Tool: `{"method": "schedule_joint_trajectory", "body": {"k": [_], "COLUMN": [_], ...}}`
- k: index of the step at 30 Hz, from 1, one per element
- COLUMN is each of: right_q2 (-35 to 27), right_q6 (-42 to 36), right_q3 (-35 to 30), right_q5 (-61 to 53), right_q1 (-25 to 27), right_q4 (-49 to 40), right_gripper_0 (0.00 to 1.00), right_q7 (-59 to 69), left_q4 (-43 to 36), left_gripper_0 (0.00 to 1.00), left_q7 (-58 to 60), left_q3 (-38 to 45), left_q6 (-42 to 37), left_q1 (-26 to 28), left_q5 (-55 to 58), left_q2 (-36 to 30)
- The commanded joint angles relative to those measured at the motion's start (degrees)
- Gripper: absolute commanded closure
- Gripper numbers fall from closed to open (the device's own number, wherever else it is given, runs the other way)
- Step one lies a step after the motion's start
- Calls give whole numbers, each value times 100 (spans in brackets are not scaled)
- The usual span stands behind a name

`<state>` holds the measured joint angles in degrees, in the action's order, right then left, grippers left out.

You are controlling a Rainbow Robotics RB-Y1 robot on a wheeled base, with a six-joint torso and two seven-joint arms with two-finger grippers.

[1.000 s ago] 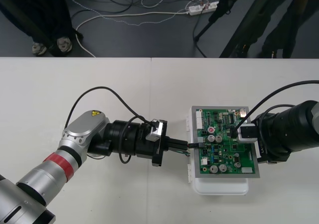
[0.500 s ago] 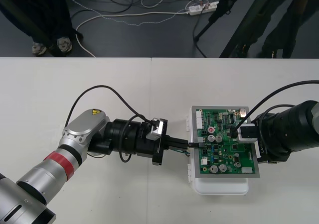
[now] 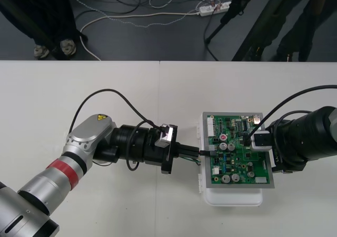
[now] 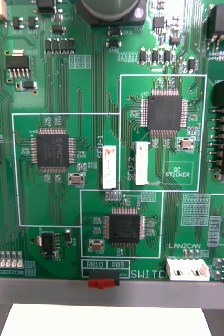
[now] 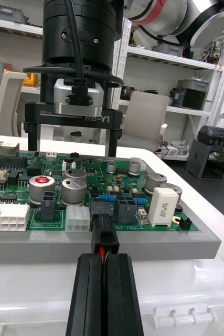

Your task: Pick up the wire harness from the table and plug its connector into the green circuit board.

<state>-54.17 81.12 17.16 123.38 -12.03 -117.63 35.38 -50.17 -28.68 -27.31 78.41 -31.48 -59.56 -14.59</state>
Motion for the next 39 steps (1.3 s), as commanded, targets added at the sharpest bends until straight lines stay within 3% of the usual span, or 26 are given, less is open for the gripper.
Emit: {"method": "schedule_joint_trajectory", "body": {"k": [1,39], "right_q2": [91,91], "right_q6": [-9,0], "right_q3": [69,60], "right_q5": [-86,-60], "right_q1": [-124,-124], "right_q4": [-67,-67], "right_gripper_0": [0,0], "right_q7": [136,118], "left_q4": [-160,-151], "left_gripper_0": [100,100], "left_q7": [-270,-349], "left_q3": [-117,-117], "left_q6": [-159,-264], "left_q1": [-288,-315], "left_q5": [6,-47], "left_q2": [158,351]}}
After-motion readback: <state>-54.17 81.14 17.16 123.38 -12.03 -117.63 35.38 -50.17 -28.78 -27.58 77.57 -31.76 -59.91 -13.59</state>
